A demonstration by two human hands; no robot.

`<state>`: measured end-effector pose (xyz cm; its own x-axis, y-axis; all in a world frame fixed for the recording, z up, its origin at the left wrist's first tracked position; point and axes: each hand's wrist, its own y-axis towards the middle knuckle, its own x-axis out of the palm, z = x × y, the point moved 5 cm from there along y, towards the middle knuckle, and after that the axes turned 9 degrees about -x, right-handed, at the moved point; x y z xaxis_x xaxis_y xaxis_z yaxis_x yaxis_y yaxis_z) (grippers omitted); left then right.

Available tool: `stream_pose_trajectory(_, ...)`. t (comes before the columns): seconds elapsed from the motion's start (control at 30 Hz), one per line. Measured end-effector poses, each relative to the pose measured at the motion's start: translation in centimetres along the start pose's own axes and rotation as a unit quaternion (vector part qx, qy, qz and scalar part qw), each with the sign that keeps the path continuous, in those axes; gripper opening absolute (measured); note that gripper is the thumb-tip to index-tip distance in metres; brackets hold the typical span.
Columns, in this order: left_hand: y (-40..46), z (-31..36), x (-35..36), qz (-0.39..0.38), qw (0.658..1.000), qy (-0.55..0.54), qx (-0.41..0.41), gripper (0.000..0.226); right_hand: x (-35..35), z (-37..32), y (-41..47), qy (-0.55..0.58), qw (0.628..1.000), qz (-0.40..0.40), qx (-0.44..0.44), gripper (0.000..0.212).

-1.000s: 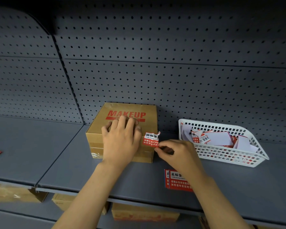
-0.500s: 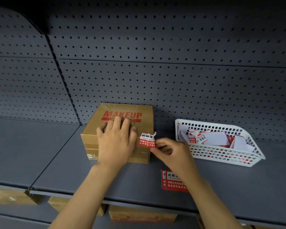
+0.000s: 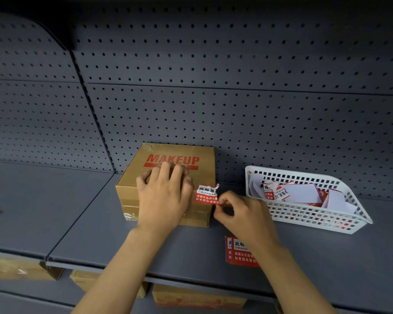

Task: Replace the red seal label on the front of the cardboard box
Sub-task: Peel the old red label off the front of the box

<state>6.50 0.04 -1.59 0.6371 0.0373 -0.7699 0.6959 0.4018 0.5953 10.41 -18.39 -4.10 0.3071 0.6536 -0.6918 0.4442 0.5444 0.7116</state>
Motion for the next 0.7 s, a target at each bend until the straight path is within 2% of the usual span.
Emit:
stream_pose_trajectory(0.13, 0.0, 0.1, -0.1, -0.001, 1.0, -0.006, 0.001, 0.026, -0.4, -0.2, -0.8, -0.046, 0.998, 0.043, 0.016, 0.015)
stream_pose_trajectory(0.2, -0.1, 0.2, -0.1, -0.001, 1.0, -0.004, 0.001, 0.027, -0.2, 0.1, -1.1, 0.016, 0.997, 0.031, 0.062, 0.009)
stream_pose_trajectory(0.27, -0.1, 0.2, -0.1, -0.003, 1.0, -0.003, -0.001, 0.027, 0.0, 0.3, -1.6, 0.143, 0.975, 0.018, 0.168, 0.022)
stream_pose_trajectory(0.3, -0.1, 0.2, 0.0, -0.005, 1.0, -0.003, 0.0, 0.027, 0.4, 0.4, -1.8, 0.22, 0.947, 0.001, 0.233, 0.029)
stream_pose_trajectory(0.37, -0.1, 0.2, 0.0, -0.007, 1.0, 0.002, 0.002, 0.027, 1.2, 0.2, -2.3, 0.375, 0.864, -0.046, 0.332, 0.037)
stream_pose_trajectory(0.47, -0.1, 0.2, 0.0, -0.004, 1.0, 0.007, 0.006, 0.026, 1.4, 0.1, -2.5, 0.517, 0.753, -0.064, 0.401, 0.046)
stream_pose_trajectory(0.57, -0.1, 0.2, 0.0, -0.001, 1.0, 0.002, 0.003, 0.024, 1.9, 0.0, -2.1, 0.651, 0.58, -0.003, 0.49, 0.035)
stream_pose_trajectory(0.6, -0.1, 0.2, -0.1, 0.0, 1.0, 0.001, 0.001, 0.024, 2.0, 0.0, -1.7, 0.669, 0.532, 0.02, 0.518, 0.033)
stream_pose_trajectory(0.63, -0.1, 0.2, -0.1, 0.0, 1.0, 0.001, 0.0, 0.024, 2.1, 0.2, -1.4, 0.672, 0.507, 0.035, 0.539, 0.031)
stream_pose_trajectory(0.7, -0.1, 0.2, 0.0, -0.004, 1.0, 0.001, 0.003, 0.025, 2.2, 0.2, -0.9, 0.662, 0.499, 0.029, 0.559, 0.026)
